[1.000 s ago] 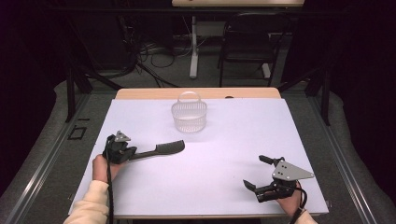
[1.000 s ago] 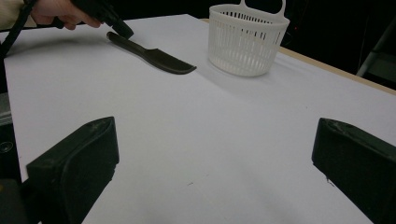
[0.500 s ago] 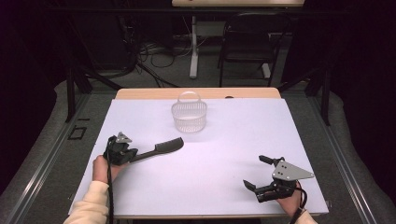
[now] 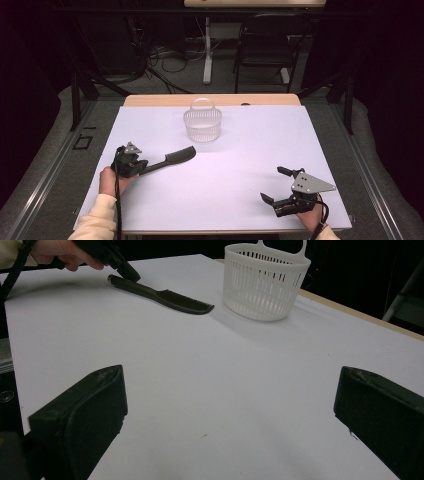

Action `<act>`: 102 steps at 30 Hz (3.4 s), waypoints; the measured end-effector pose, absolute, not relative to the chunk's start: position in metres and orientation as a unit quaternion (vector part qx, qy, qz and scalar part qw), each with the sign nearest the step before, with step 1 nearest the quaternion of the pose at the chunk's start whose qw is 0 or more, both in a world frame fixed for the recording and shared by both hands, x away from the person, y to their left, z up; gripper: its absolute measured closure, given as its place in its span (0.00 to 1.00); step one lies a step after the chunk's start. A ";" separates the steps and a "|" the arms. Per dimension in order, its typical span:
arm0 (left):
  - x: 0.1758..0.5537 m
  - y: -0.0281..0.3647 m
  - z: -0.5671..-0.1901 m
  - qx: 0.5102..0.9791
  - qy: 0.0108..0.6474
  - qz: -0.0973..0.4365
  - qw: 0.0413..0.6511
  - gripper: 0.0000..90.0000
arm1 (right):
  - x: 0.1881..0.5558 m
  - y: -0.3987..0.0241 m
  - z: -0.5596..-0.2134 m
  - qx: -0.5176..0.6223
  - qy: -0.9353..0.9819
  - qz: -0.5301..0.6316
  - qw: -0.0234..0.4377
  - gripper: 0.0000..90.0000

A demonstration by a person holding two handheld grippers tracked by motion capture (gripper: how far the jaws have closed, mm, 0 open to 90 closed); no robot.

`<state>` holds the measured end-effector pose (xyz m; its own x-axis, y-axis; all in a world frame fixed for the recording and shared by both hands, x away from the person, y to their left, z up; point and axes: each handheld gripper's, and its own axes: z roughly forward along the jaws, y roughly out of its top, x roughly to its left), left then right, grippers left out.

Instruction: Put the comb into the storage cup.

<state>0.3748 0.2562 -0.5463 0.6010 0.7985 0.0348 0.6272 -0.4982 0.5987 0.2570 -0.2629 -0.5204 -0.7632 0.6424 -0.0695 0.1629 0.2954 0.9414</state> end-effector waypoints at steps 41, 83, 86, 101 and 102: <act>0.371 0.261 -0.531 0.835 0.406 0.183 0.325 0.53 | 0.257 -0.263 -0.520 0.261 0.773 0.534 0.223 0.00; 0.372 0.236 -0.508 0.863 0.347 0.174 0.323 0.00 | 0.259 -0.264 -0.522 0.268 0.772 0.536 0.212 0.00; 0.372 0.233 -0.507 0.868 0.339 0.174 0.320 0.00 | 0.260 -0.264 -0.522 0.267 0.773 0.536 0.212 0.00; 0.372 0.222 -0.518 0.886 0.317 0.156 0.301 0.00 | 0.260 -0.263 -0.523 0.265 0.775 0.534 0.208 0.00; 0.372 0.222 -0.519 0.887 0.319 0.154 0.297 0.00 | 0.260 -0.263 -0.523 0.266 0.775 0.534 0.206 0.00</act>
<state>0.3719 0.2217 -0.5187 0.7493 0.6570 0.0835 0.4742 -0.6202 0.6250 0.2599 -0.2630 -0.5228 -0.7735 0.6328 -0.0354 0.1922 0.2874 0.9383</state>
